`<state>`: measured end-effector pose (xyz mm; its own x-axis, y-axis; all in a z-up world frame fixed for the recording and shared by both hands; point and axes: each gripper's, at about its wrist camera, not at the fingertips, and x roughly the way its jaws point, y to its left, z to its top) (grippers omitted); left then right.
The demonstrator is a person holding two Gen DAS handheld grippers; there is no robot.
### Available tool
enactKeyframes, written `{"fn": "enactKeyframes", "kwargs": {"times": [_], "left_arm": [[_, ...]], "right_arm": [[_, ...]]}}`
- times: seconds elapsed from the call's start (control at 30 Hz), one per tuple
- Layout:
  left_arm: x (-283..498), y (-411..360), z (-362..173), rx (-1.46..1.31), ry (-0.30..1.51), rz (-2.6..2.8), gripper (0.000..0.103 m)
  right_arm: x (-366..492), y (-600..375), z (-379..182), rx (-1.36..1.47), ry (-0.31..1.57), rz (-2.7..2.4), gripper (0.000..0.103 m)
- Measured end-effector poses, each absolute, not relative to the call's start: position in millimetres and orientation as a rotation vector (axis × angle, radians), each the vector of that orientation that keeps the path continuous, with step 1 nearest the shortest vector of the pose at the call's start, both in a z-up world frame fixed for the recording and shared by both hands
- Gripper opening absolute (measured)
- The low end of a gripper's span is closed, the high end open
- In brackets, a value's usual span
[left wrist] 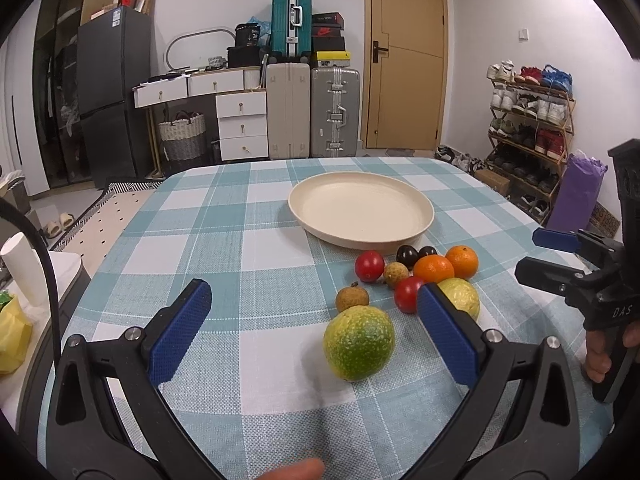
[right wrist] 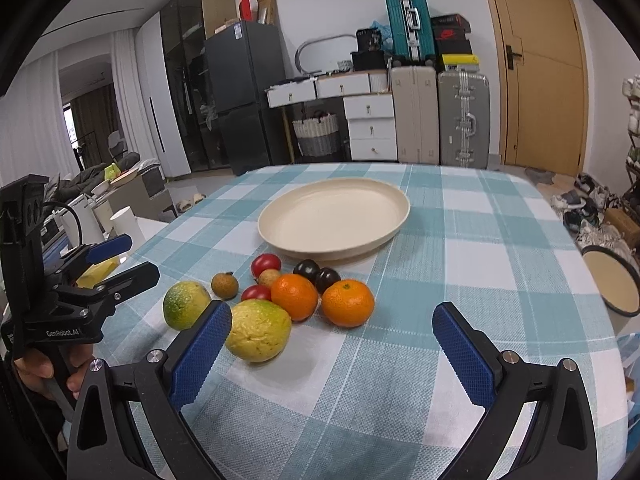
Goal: Organize fruits
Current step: 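Grasp the green citrus with the left tool while the right tool grasps the yellow citrus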
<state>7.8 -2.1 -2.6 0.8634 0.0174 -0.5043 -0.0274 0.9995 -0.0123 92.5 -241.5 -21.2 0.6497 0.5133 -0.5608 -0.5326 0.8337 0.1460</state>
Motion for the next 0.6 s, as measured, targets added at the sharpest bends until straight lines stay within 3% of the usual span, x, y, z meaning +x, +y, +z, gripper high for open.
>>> {"fn": "enactKeyframes", "kwargs": {"times": [0.17, 0.27, 0.6], "left_arm": [[13, 0, -9, -0.024, 0.582, -0.011, 0.101], [15, -2, -12, -0.017, 0.607, -0.022, 0.098], [24, -3, -23, -0.037, 0.691, -0.067, 0.090]], "right_arm": [[92, -226, -25, -0.068, 0.686, 0.633, 0.101], [95, -215, -30, -0.082, 0.747, 0.654, 0.090], [98, -186, -47, -0.121, 0.863, 0.696, 0.081]]}}
